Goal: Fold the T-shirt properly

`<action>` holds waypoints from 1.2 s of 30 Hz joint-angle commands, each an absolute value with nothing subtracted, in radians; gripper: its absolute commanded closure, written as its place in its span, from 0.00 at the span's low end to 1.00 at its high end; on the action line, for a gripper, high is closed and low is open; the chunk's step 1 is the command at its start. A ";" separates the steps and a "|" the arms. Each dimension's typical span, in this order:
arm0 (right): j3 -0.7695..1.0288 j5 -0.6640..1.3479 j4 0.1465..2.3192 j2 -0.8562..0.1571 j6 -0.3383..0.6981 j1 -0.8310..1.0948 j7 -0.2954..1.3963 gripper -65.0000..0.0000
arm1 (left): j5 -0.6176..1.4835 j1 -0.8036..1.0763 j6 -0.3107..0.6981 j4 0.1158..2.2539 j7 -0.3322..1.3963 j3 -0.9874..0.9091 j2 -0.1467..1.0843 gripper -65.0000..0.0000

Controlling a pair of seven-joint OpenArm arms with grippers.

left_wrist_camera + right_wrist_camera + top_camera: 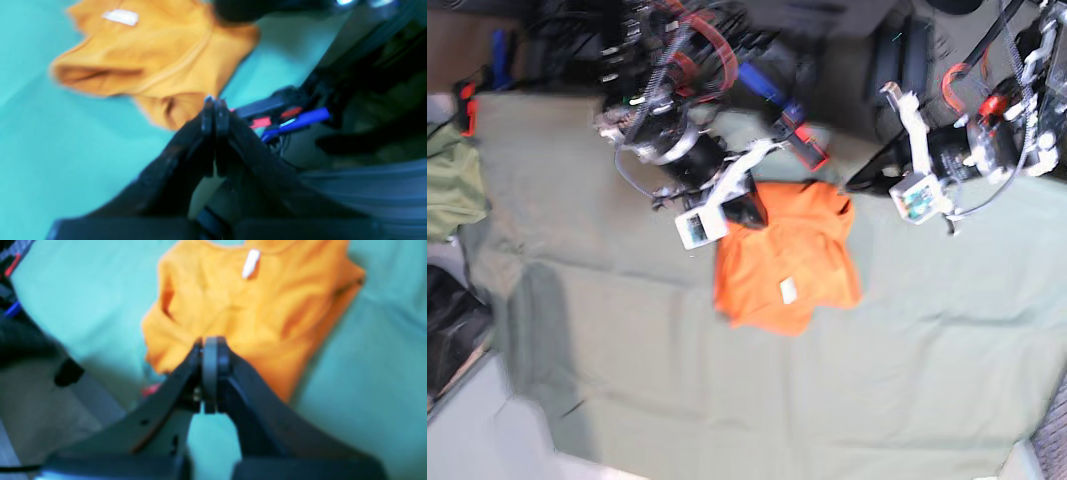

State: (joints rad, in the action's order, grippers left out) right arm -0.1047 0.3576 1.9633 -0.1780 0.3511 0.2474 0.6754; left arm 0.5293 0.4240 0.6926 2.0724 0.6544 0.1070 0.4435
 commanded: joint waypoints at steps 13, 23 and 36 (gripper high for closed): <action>0.262 0.498 2.099 -0.461 0.442 0.654 0.669 1.00 | 0.603 0.770 0.698 2.088 0.674 -0.303 0.465 1.00; 0.357 0.641 1.886 -0.487 0.442 0.879 0.728 1.00 | 0.547 0.879 0.698 1.700 0.699 -0.360 0.424 1.00; 0.330 0.537 1.312 -0.484 0.431 0.815 0.776 1.00 | 0.437 0.432 0.523 0.833 0.648 -0.072 0.468 1.00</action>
State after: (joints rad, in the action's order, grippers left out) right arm 0.3252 0.5365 1.3010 -0.4683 0.3477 0.8097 0.7750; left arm 0.4305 0.4274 0.5194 0.8215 0.6502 -0.0650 0.4549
